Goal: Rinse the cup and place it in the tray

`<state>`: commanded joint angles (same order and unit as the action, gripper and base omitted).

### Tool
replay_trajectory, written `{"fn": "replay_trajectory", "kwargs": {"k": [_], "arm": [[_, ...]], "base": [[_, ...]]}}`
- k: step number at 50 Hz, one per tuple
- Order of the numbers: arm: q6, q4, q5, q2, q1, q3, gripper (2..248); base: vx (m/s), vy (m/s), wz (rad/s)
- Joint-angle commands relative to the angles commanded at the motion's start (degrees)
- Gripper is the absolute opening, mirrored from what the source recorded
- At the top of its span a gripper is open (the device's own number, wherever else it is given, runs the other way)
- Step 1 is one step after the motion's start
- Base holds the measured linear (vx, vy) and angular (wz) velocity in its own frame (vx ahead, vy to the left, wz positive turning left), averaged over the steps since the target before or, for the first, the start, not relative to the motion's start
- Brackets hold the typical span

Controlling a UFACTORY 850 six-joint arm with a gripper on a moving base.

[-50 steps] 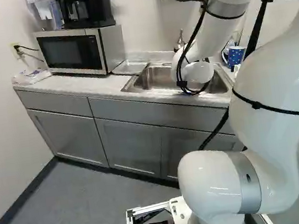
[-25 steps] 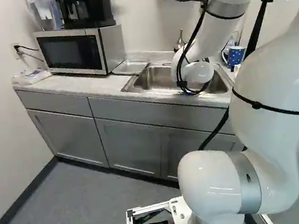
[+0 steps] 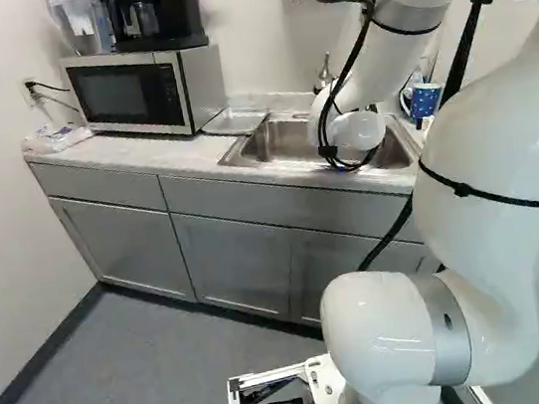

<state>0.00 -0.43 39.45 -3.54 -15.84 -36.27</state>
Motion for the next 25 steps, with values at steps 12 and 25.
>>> {"fn": "replay_trajectory", "kwargs": {"k": [12, 25], "arm": [[0.0, 0.0, 0.0, 0.0, 0.0, 0.0, 111], [0.0, 0.0, 0.0, 0.0, 0.0, 0.0, 111]], "base": [[0.0, 0.0, 0.0], [0.0, 0.0, 0.0]]}}
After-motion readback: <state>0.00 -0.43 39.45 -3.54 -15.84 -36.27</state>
